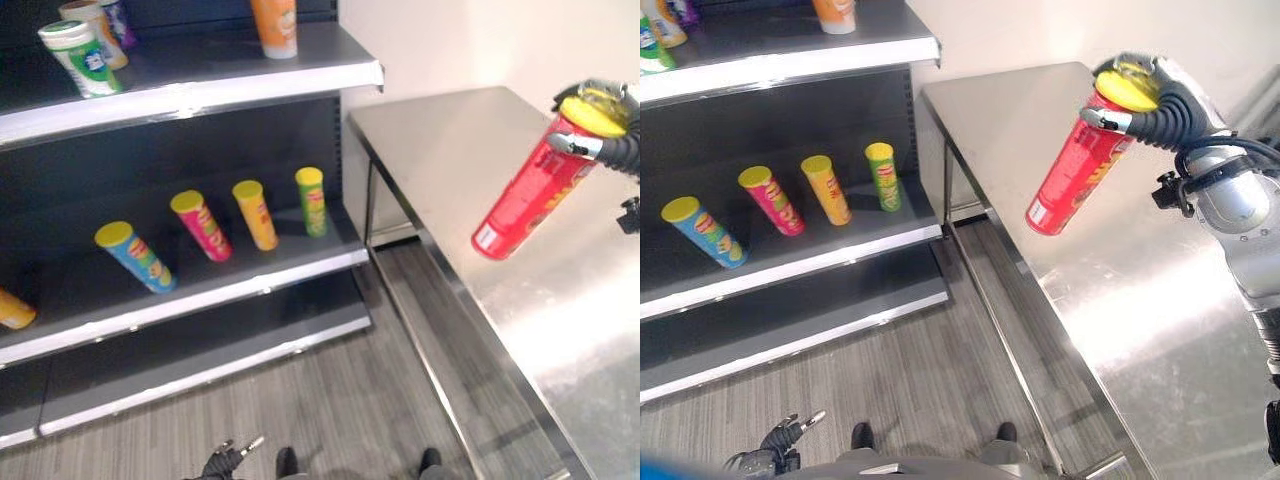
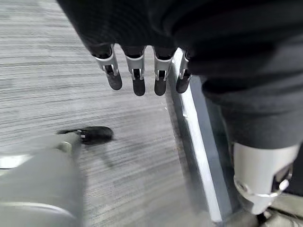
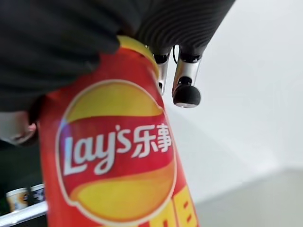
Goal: Put the goods on the table back onto the shelves and tidy them up.
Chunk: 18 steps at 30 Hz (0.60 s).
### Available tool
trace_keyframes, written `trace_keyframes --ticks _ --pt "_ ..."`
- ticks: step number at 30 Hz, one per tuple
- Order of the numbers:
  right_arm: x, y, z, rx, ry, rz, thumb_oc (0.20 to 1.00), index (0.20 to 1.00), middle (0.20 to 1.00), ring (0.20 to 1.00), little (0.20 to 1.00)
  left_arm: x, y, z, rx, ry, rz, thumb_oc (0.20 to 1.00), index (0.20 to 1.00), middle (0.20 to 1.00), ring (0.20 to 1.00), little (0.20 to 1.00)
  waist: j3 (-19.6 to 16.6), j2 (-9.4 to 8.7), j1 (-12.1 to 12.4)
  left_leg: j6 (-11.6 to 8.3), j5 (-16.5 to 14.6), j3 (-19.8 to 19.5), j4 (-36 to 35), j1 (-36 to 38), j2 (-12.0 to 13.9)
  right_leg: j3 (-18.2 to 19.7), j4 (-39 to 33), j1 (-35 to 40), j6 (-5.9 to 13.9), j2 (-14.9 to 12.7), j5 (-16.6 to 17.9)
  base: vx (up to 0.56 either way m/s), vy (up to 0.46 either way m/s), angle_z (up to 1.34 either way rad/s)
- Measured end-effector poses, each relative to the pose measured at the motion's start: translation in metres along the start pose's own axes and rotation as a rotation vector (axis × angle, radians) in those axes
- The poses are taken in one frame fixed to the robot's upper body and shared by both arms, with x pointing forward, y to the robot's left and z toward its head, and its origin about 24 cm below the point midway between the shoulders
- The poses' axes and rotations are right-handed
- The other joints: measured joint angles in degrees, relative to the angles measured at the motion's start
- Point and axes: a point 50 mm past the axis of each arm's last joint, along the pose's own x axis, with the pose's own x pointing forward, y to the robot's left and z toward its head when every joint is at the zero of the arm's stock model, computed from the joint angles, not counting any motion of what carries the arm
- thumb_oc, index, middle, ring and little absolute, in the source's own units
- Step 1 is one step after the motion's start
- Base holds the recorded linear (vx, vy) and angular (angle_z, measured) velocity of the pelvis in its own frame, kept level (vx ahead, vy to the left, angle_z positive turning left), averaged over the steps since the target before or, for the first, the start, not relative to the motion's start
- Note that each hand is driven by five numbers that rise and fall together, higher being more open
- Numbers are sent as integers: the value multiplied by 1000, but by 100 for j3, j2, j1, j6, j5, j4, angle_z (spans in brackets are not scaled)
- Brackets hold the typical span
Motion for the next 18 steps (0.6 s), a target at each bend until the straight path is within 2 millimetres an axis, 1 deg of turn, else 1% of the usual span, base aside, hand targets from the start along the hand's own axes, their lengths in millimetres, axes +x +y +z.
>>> trace_keyframes --ticks 1,3,4,7,8,9,10,14,15,18 --pt "1 1 6 -1 -32 3 200 200 200 200 200 0 0 1 1 -1 1 1000 1000 1000 1000 1000 -2 -22 -1 -12 -10 44 -1 34 2 47 -2 1 19 0 -14 -23 67 -14" --pt "1 4 19 -31 -95 18 200 200 200 200 200 3 -2 13 0 -35 -3 1000 1000 1000 1000 1000 -20 -62 -97 -13 -11 46 -1 32 -3 74 -3 -2 24 -5 -18 -39 80 -4" --pt "1 5 25 -31 -120 22 200 200 200 200 200 3 -2 14 0 -40 -2 1000 1000 1000 1000 1000 -25 -70 -110 -13 -11 44 -1 30 -4 79 -2 -2 25 -5 -18 -32 64 -2" --pt "1 7 41 -34 -190 27 200 200 200 200 200 4 -3 18 -1 -51 6 1000 1000 1000 1000 1000 -62 -98 -117 -13 -11 69 -1 38 -7 118 -1 -21 16 -6 -12 -42 77 -4" --pt "1 7 43 -41 -203 30 200 200 200 200 200 3 -2 17 0 -48 8 1000 1000 1000 1000 1000 -70 -105 -109 -13 -11 79 0 37 -8 130 -1 -29 14 -6 -9 -56 88 -10" --pt "2 10 49 -50 -233 38 200 200 200 200 200 3 -1 15 1 -44 14 1000 1000 1000 1000 1000 -111 -134 -93 -15 -12 128 0 27 -15 176 25 -76 -40 -12 43 -45 65 -17" --pt "3 13 53 -42 -253 42 200 200 200 200 200 3 -1 14 1 -41 15 1000 1000 1000 1000 1000 -119 -144 -94 -16 -13 172 1 36 -17 221 25 -97 -32 -13 57 -12 22 -15" --pt "4 21 57 -21 -278 71 200 200 200 200 200 2 1 12 3 -37 21 1000 1000 1000 1000 1000 -164 -211 -91 -16 -13 189 0 48 -49 242 25 -100 -31 -48 66 -24 33 -5" --pt "7 27 62 2 -303 84 200 200 200 200 200 2 2 10 4 -31 25 1000 1000 1000 1000 1000 -172 -221 -96 -15 -14 228 -1 89 -57 294 19 -99 -29 -59 70 -30 -15 -11" --pt "10 34 67 11 -331 121 200 200 200 200 200 1 4 8 6 -26 31 1000 1000 1000 1000 1000 -186 -198 -41 -14 -13 280 -1 133 -58 346 -3 -88 -3 -61 54 -23 -26 -8"
